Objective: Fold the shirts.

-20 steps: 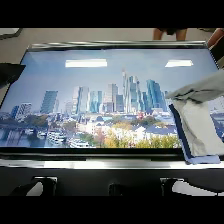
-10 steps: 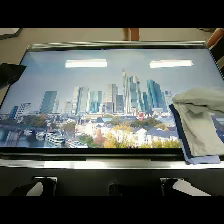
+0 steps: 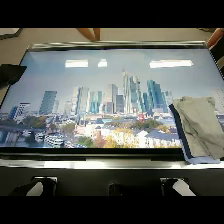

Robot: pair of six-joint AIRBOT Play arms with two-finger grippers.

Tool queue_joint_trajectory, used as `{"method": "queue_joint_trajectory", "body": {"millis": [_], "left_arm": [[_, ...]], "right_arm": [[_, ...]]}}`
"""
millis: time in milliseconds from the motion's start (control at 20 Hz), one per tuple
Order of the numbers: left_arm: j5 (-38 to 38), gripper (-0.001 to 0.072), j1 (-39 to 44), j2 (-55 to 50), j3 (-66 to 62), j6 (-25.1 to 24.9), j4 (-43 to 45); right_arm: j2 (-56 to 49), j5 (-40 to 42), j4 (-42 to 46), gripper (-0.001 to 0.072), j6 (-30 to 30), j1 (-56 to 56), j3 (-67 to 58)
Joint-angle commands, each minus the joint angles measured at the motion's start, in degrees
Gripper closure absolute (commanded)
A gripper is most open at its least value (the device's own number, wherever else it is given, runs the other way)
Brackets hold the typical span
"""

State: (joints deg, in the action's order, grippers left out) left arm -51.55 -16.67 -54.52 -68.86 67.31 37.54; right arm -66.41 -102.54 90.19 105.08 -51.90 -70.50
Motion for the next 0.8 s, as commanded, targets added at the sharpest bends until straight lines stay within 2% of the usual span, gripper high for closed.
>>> {"method": "queue_joint_trajectory", "body": {"millis": [0, 50, 100, 200, 300, 350, 400, 500, 600, 650, 700, 750], "left_arm": [[-0.1, 0.0668, 0.0, 0.0, 0.0, 0.0, 0.0], [0.0, 0.0668, 0.0, 0.0, 0.0, 0.0, 0.0], [0.3, 0.0669, 0.0, 0.0, -0.1, 0.0, 0.0], [1.3, 0.0670, 0.0, 0.0, -2.2, 0.0, 0.0], [4.0, 0.0671, 0.0, -0.2, -8.2, -1.8, 1.0], [5.7, 0.0672, 0.4, -0.9, -12.2, -2.3, 5.2], [7.6, 0.0673, 1.7, -2.4, -16.8, 1.1, 14.0], [5.8, 0.0673, 7.0, -7.6, -23.9, 15.8, 38.4], [-3.7, 0.0672, 14.1, -13.1, -25.7, 26.2, 56.8], [-10.3, 0.0669, 17.1, -15.7, -25.5, 28.4, 60.1], [-16.9, 0.0597, 19.5, -18.3, -24.5, 28.6, 60.0], [-23.2, 0.0253, 21.6, -20.6, -22.4, 28.9, 59.0]], "right_arm": [[1.1, 2.1, 3.5, 0.0582, -1.1, 0.0, 6.8], [1.1, 2.8, 3.5, 0.0330, -1.1, 0.0, 6.6], [1.1, 4.9, 3.5, 0.0153, -1.5, 0.0, 5.7], [1.1, 9.9, -0.3, 0.0142, -5.0, 0.0, -1.2], [1.1, 21.2, -8.0, 0.0148, -10.6, 1.0, -14.0], [1.1, 28.3, -10.1, 0.0150, -13.1, 3.9, -20.9], [1.1, 34.2, -10.1, 0.0151, -14.6, 8.2, -26.3], [0.9, 43.1, -8.3, 0.0154, -15.4, 21.1, -32.2], [-0.9, 41.6, -7.6, 0.0154, -11.2, 34.4, -32.2], [-3.4, 36.6, -6.4, 0.0153, -6.8, 41.0, -32.1], [-6.2, 31.4, -6.2, 0.0151, -2.9, 46.0, -31.5], [-9.7, 25.0, -7.2, 0.0147, 0.3, 50.4, -30.8]]}}
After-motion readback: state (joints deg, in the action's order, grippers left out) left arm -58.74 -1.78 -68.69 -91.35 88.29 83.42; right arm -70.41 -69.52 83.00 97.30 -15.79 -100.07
